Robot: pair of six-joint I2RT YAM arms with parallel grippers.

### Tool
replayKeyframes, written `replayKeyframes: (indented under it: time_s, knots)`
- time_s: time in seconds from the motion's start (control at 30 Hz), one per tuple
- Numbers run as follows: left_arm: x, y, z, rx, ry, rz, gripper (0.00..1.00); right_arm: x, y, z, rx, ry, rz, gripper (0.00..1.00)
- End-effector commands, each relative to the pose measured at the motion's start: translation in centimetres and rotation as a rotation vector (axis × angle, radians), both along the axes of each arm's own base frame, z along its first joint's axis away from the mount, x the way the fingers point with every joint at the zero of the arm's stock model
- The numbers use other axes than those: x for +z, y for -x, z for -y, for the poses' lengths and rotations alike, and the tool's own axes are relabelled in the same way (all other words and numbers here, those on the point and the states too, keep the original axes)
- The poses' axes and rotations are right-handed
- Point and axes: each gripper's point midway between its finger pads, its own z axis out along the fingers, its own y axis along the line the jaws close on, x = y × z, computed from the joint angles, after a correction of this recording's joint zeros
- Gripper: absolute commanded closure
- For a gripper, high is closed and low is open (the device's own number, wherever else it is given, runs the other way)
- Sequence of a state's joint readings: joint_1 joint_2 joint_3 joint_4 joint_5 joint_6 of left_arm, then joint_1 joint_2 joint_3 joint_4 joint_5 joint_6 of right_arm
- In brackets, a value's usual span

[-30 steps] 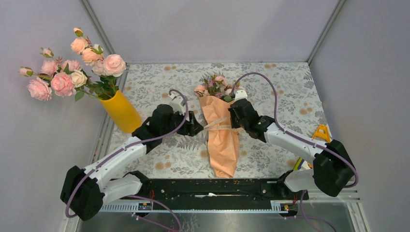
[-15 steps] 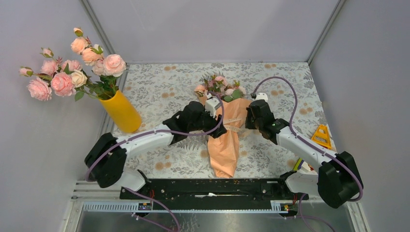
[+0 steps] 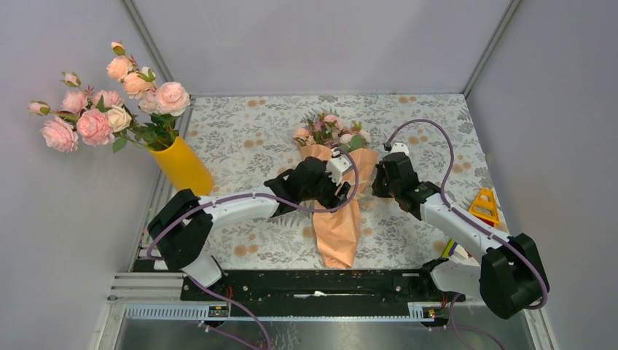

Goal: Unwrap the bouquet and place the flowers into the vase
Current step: Untie the ribbon from the wrapping paper.

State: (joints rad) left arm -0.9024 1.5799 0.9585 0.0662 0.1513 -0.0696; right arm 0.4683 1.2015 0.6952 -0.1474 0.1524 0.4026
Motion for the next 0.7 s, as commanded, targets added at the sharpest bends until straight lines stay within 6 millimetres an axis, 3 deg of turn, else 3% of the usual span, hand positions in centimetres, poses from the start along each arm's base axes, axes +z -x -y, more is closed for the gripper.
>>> replayKeyframes:
  time_s: [0.0, 0.3, 0.43, 0.67]
  knots:
    - [0.0, -1.9, -0.2, 0.034, -0.043, 0.116, 0.37, 0.8, 0.0, -0.1, -0.007, -0.041, 0.016, 1.00]
    - [-1.3, -2.8, 0.0, 0.049, -0.160, 0.238, 0.36, 0.9, 0.4, -0.1, -0.009, -0.055, 0.017, 1.00]
    - [-1.6, -3.4, -0.2, 0.078, -0.192, 0.255, 0.45, 0.8, 0.5, 0.1, -0.012, -0.060, 0.015, 1.00]
    - [-1.4, -4.0, -0.4, 0.138, -0.206, 0.293, 0.74, 0.9, 0.7, 0.3, -0.021, -0.062, 0.022, 1.00]
